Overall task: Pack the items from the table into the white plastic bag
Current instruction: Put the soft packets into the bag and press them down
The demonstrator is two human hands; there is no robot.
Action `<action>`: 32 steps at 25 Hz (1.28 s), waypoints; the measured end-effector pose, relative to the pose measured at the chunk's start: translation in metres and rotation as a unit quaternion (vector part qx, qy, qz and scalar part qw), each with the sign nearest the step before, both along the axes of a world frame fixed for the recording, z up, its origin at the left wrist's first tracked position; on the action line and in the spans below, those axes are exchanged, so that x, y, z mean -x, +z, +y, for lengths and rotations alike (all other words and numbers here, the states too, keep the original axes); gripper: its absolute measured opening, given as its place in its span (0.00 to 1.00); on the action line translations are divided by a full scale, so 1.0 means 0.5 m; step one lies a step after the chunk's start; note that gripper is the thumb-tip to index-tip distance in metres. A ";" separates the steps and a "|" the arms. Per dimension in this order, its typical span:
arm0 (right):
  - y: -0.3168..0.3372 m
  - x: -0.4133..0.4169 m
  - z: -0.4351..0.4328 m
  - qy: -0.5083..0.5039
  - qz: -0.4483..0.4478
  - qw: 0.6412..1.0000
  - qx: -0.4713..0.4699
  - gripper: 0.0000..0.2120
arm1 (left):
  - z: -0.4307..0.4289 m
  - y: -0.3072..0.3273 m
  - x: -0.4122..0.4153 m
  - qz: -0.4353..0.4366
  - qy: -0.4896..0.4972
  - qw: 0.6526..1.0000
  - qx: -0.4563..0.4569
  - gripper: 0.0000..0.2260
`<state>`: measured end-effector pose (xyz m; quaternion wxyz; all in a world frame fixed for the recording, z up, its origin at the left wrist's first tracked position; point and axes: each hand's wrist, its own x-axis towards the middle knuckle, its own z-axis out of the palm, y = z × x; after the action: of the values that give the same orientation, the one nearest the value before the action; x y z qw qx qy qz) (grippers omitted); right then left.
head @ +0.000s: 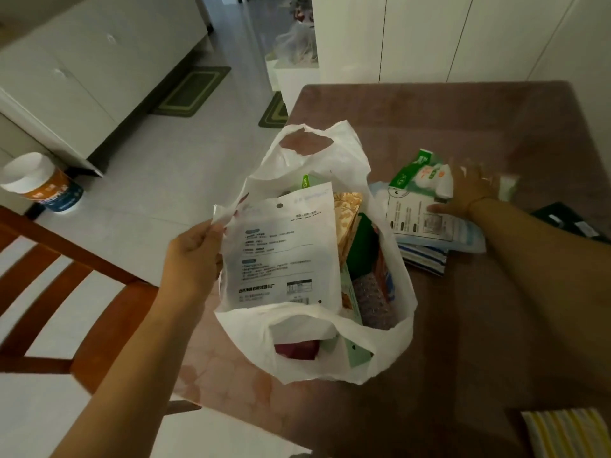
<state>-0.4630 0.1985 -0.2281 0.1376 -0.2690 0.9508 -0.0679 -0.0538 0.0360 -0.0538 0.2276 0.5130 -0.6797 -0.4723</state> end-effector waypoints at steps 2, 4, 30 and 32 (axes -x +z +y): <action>-0.014 -0.002 -0.019 0.003 -0.022 1.000 -0.020 0.54 | -0.001 -0.006 0.001 -0.016 -0.001 1.000 0.010 0.12; -0.039 -0.005 -0.022 -0.004 -0.026 0.999 -0.030 0.52 | -0.002 -0.012 0.007 -0.033 -0.002 0.999 0.019 0.13; 0.280 -0.488 -0.066 0.424 -0.191 0.854 0.234 0.24 | -0.008 0.021 -0.012 0.036 -0.019 0.999 -0.018 0.10; 0.263 -0.464 -0.081 0.410 -0.158 0.870 0.221 0.26 | -0.012 0.019 -0.011 0.053 -0.011 0.998 -0.042 0.12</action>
<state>-0.2310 0.1579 -0.0965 0.2381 -0.6441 0.6806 -0.2556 -0.0482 0.0303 -0.0445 0.2366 0.4889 -0.6516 -0.5295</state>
